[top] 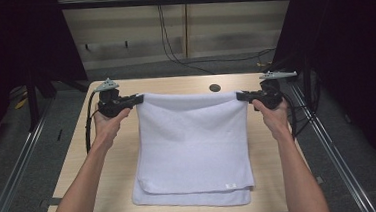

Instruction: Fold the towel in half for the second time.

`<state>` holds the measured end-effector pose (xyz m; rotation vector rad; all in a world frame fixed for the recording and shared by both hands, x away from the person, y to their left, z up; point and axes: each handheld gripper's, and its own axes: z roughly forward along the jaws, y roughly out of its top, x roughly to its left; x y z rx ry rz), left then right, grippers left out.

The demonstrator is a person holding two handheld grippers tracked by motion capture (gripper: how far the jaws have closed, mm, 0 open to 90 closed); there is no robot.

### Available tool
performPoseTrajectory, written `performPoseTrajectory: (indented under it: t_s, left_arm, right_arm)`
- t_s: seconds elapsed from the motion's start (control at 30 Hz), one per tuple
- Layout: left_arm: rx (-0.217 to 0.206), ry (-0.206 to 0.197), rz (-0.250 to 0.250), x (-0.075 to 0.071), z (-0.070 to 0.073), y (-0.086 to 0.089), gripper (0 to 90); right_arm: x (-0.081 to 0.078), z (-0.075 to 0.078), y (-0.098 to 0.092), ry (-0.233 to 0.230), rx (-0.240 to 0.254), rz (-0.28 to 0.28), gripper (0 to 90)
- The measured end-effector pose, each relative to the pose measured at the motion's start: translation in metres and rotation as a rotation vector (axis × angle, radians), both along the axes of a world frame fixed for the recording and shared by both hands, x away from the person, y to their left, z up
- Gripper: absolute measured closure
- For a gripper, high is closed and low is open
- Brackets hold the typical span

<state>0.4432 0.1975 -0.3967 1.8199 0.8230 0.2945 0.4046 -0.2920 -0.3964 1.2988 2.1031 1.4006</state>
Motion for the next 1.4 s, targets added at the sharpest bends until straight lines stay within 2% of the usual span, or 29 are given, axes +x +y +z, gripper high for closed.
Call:
performPoseTrajectory:
  t_s: [0.03, 0.07, 0.13, 0.2, 0.27, 0.37, 0.43, 0.47, 0.5, 0.57, 0.63, 0.67, 0.73, 0.8, 0.9, 0.93, 0.97, 1.07, 1.17, 1.3, 1.4]
  left_arm:
    - [-0.003, -0.011, -0.001, -0.003, 0.002, 0.001, 82.6]
    - [-0.026, -0.015, -0.003, -0.006, 0.005, 0.002, 82.6]
    - [-0.013, -0.038, -0.019, -0.013, 0.011, 0.005, 82.6]
    - [-0.012, -0.055, -0.035, -0.024, 0.015, 0.008, 82.6]
    - [-0.029, -0.068, -0.063, -0.037, 0.016, 0.014, 82.6]
    - [0.009, -0.079, -0.089, -0.058, 0.013, 0.017, 82.6]
    - [-0.005, -0.077, -0.103, -0.071, 0.009, 0.020, 82.6]
    - [-0.005, -0.077, -0.103, -0.071, 0.009, 0.020, 82.6]
    - [-0.007, -0.079, -0.107, -0.082, 0.005, 0.022, 82.7]
    - [0.001, -0.089, -0.108, -0.093, 0.003, 0.025, 82.7]
    - [-0.023, -0.115, -0.113, -0.105, 0.003, 0.029, 82.6]
    - [-0.022, -0.122, -0.119, -0.110, 0.003, 0.031, 82.6]
    - [-0.017, -0.116, -0.137, -0.119, 0.002, 0.031, 82.6]
    - [-0.029, -0.092, -0.144, -0.130, -0.006, 0.032, 82.6]
    - [-0.017, -0.073, -0.154, -0.136, -0.014, 0.034, 82.5]
    - [-0.003, -0.040, -0.161, -0.141, -0.022, 0.039, 82.3]
    - [-0.002, -0.013, -0.166, -0.143, -0.026, 0.041, 82.2]
    - [0.043, 0.008, -0.187, -0.154, -0.033, 0.043, 82.2]
    - [0.077, 0.031, -0.197, -0.164, -0.042, 0.043, 81.6]
    - [0.102, 0.071, -0.215, -0.170, -0.058, 0.044, 80.4]
    - [0.137, 0.094, -0.228, -0.174, -0.064, 0.042, 79.3]
  right_arm:
    - [-0.002, 0.001, -0.001, -0.012, -0.002, 0.007, 82.1]
    - [-0.004, 0.003, -0.001, -0.018, -0.003, 0.007, 82.2]
    - [-0.011, 0.008, -0.001, -0.031, 0.012, 0.013, 82.3]
    - [-0.021, 0.014, 0.002, -0.051, -0.007, 0.034, 82.3]
    - [-0.034, 0.018, 0.004, -0.060, -0.036, 0.062, 82.3]
    - [-0.057, 0.019, 0.004, -0.061, -0.048, 0.093, 82.3]
    - [-0.071, 0.017, 0.004, -0.054, -0.049, 0.106, 82.3]
    - [-0.071, 0.017, 0.004, -0.054, -0.049, 0.106, 82.3]
    - [-0.088, 0.016, 0.005, -0.048, -0.042, 0.128, 82.3]
    - [-0.101, 0.016, 0.006, -0.046, -0.033, 0.141, 82.2]
    - [-0.117, 0.015, 0.008, -0.047, -0.039, 0.157, 82.3]
    - [-0.125, 0.015, 0.010, -0.050, -0.048, 0.168, 82.3]
    - [-0.142, 0.013, 0.014, -0.049, -0.064, 0.180, 82.2]
    - [-0.157, 0.008, 0.018, -0.050, -0.092, 0.186, 82.2]
    - [-0.173, -0.007, 0.020, -0.016, -0.103, 0.199, 82.1]
    - [-0.179, -0.015, 0.021, 0.000, -0.116, 0.203, 81.9]
    - [-0.181, -0.019, 0.021, 0.009, -0.111, 0.208, 81.7]
    - [-0.190, -0.030, 0.024, 0.007, -0.134, 0.230, 81.4]
    - [-0.198, -0.039, 0.025, 0.040, -0.130, 0.238, 80.9]
    - [-0.206, -0.056, 0.023, 0.082, -0.131, 0.248, 79.1]
    - [-0.210, -0.068, 0.022, 0.119, -0.128, 0.257, 77.1]
